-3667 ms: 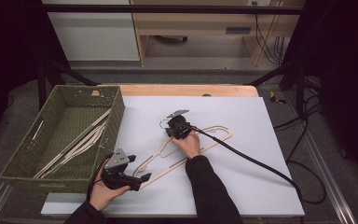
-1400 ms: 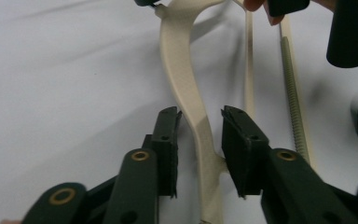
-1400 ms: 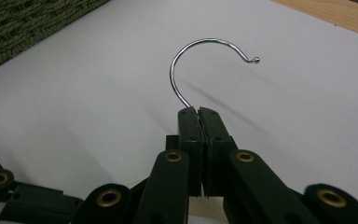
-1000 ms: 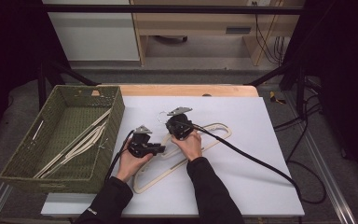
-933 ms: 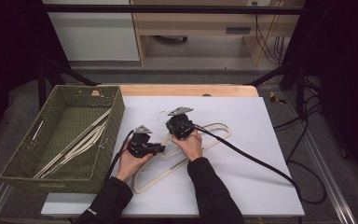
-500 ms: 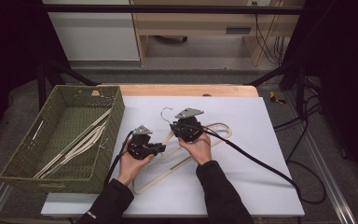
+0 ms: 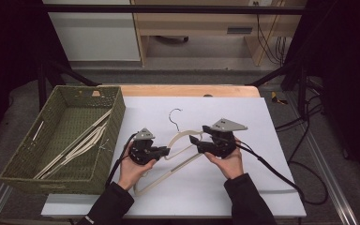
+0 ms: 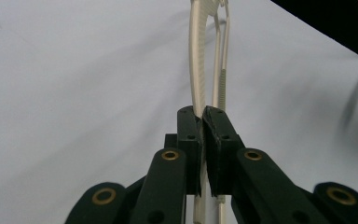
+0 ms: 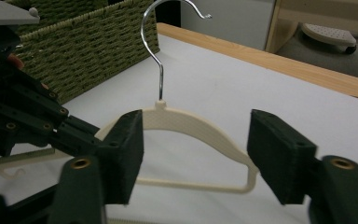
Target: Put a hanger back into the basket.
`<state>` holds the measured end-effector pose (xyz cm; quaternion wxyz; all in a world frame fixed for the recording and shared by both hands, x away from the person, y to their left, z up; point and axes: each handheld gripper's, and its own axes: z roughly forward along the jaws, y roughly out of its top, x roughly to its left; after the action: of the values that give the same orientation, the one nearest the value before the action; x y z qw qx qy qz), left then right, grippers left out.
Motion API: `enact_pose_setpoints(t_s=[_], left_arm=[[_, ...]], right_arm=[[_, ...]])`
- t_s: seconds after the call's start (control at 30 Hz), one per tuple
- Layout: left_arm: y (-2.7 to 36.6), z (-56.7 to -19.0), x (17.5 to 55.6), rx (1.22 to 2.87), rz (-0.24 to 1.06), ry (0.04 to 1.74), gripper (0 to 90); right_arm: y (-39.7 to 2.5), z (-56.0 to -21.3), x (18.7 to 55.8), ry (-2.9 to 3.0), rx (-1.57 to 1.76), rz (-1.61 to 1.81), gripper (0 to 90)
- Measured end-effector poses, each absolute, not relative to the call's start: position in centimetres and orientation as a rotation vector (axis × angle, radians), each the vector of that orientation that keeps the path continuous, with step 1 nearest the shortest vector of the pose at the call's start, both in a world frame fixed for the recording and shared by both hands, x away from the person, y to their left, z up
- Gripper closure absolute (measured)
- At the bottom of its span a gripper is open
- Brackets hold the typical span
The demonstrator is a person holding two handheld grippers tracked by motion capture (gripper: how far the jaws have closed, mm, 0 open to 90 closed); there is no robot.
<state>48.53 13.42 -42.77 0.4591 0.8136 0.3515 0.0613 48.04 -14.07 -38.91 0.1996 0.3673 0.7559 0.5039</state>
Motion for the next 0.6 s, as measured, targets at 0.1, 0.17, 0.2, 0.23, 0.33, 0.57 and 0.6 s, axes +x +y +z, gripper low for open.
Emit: enact_pose_setpoints(t_s=[0.1,0.17,0.2,0.23,0.33,0.57,0.6], left_arm=[[13.2,-42.5,48.0,2.005,0.149,0.835,85.8],[13.0,-42.3,47.7,2.006,0.143,0.816,86.2],[13.0,-42.2,47.5,2.006,0.138,0.801,86.5],[12.9,-42.2,47.3,2.005,0.131,0.794,86.7],[12.6,-42.1,46.8,2.004,0.134,0.770,87.2],[12.6,-41.3,45.5,2.018,0.214,0.727,87.5],[12.7,-41.3,45.4,2.018,0.223,0.728,87.5]], right_arm=[[-15.5,-39.3,47.0,2.091,1.034,1.418,22.4],[-16.4,-39.6,46.5,2.079,1.032,1.423,18.7],[-16.8,-39.7,46.2,2.075,1.036,1.439,17.1],[-17.3,-39.8,46.0,2.072,1.052,1.446,16.4],[-18.3,-39.9,45.6,2.056,1.077,1.463,14.0],[-19.6,-40.2,44.7,2.059,1.106,1.442,9.1],[-19.8,-40.2,44.5,2.074,1.083,1.424,8.2]])
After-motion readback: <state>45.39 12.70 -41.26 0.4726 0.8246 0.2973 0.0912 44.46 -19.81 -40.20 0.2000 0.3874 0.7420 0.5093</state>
